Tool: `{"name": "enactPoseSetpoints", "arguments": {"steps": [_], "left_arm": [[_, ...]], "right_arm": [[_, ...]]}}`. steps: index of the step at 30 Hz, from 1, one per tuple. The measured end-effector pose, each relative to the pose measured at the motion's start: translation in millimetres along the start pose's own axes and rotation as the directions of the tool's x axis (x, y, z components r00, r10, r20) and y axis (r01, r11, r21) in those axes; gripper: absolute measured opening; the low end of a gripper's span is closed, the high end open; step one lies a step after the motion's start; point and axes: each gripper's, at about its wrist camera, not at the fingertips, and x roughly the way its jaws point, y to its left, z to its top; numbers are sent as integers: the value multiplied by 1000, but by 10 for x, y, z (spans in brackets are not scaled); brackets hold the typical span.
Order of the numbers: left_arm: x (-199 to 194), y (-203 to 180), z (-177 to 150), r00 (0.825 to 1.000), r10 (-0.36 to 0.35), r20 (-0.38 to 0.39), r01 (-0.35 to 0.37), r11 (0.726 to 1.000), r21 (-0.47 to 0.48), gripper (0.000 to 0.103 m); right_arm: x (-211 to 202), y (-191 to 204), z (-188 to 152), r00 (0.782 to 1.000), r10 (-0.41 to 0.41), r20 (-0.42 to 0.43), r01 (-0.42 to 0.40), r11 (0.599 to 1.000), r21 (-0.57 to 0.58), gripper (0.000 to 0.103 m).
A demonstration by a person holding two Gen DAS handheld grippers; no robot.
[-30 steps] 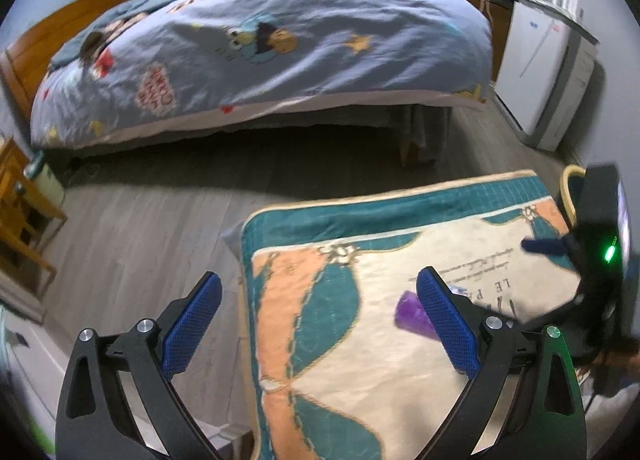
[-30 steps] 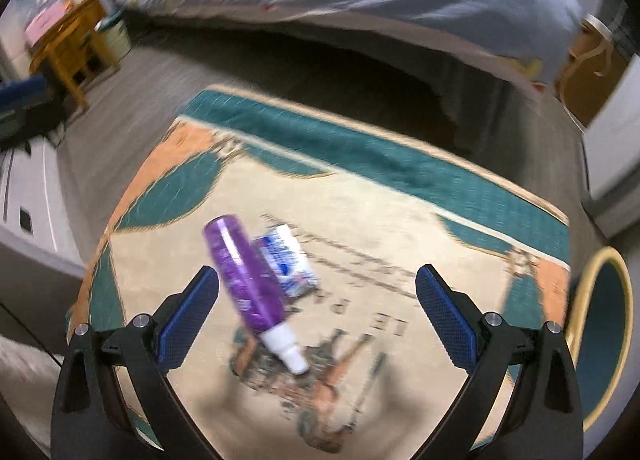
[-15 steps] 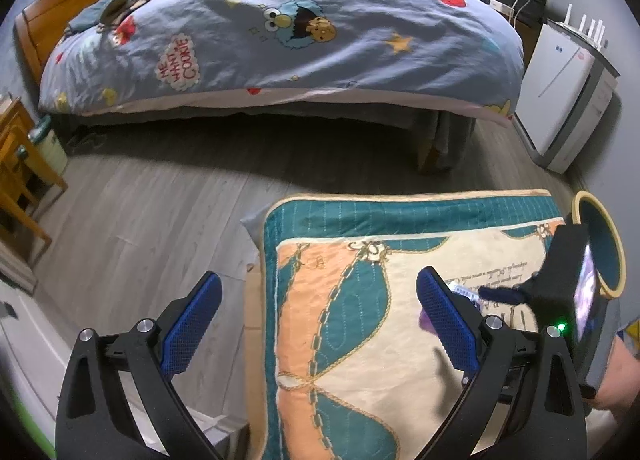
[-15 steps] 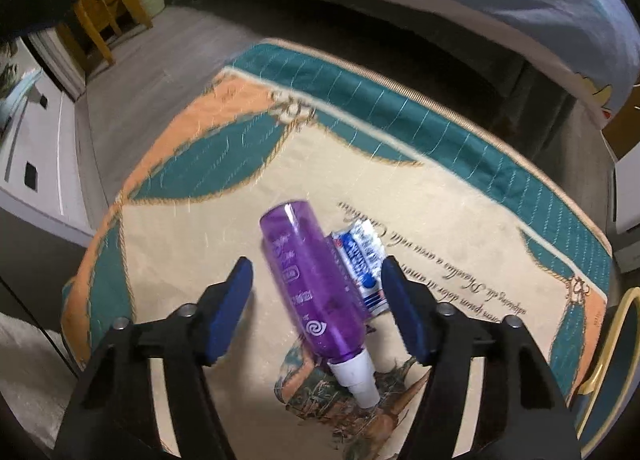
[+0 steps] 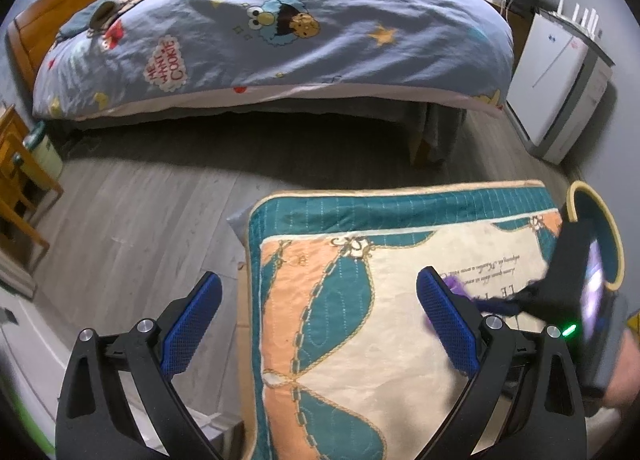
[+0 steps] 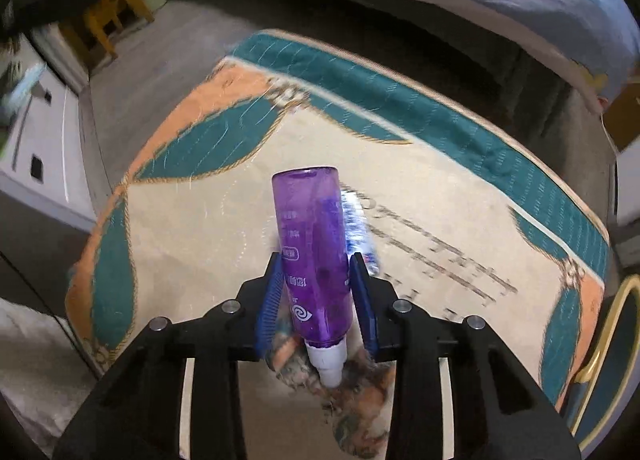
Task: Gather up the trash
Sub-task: 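Grasp the purple spray bottle with the right tool while the left grasps the blue-white packet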
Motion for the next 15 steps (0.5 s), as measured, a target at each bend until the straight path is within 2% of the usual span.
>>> {"name": "enactPoseSetpoints", "arguments": {"steps": [4,7,11,15], "left_arm": [[109,-168,-24,999,7,-32,-6,999,35,97],[213,-315,-64,999,15,-53,-11,998,68,97],[431,-543,-148,993,-39,-115,48,996,78,97],[650,-884,-278,986,-69,-150,93,982,161,97]], "right_arm": [[-188,-338,-101,1000,8,30,-10,996,91,33],[-245,-584,-193,1000,-26,17,23,986,164,33],[-152,-940,-338,996,-69,-58,82,963,257,33],[-119,-1124,-434,995,-68,-76,88,946,311,33]]}}
